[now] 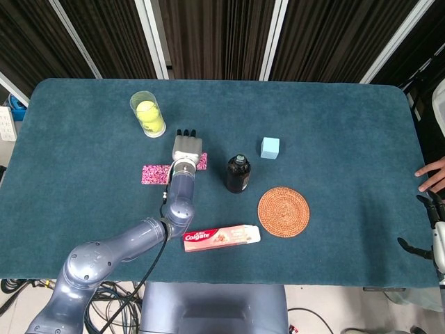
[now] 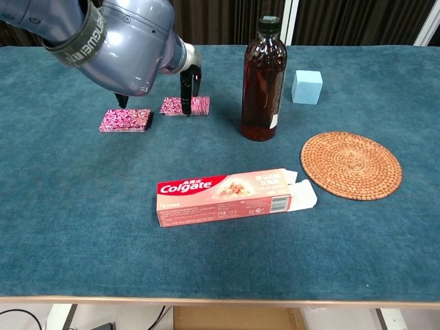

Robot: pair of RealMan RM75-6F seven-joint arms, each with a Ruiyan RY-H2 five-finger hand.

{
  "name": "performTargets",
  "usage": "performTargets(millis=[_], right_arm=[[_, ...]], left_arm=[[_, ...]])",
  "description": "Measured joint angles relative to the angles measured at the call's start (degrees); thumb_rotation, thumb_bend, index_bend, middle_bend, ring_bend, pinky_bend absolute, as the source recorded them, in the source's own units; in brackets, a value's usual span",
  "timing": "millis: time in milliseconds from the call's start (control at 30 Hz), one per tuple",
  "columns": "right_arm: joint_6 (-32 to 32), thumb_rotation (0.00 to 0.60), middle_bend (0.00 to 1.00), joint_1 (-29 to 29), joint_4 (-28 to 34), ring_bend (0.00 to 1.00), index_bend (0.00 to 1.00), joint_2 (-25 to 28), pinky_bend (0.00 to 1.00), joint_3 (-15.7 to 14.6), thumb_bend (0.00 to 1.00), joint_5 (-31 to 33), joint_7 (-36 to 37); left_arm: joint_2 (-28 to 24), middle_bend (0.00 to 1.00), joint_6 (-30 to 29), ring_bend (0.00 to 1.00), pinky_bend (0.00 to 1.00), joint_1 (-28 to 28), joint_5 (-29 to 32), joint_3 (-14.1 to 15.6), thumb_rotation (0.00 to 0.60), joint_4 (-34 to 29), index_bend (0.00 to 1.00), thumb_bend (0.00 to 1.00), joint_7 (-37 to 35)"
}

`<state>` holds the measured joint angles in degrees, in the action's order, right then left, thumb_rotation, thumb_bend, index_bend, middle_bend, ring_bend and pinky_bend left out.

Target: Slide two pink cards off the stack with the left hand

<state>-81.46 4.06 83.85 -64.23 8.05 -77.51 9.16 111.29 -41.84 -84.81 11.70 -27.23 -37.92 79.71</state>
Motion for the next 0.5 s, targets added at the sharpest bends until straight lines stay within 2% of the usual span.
performTargets(millis=[167, 500], right_arm=[[0.0, 0.600, 0.06, -0.1, 0.1, 0.13, 0.13, 0.0, 0.23, 0.0, 0.11, 0.0, 0.0], [0.2, 0.600, 0.06, -0.1, 0.2, 0.13, 0.13, 0.1, 0.23, 0.0, 0.11, 0.3, -0.1]], left_arm=[[0.0, 0.10, -0.3, 0.00, 0.00, 0.2, -0.5, -0.7, 0.600, -0.3, 0.36, 0.16, 0.4], [-0.3, 0.10, -0.3, 0.00, 0.00, 0.5, -3.1, -1.8, 0.600, -1.2, 0.35, 0.16, -0.8]])
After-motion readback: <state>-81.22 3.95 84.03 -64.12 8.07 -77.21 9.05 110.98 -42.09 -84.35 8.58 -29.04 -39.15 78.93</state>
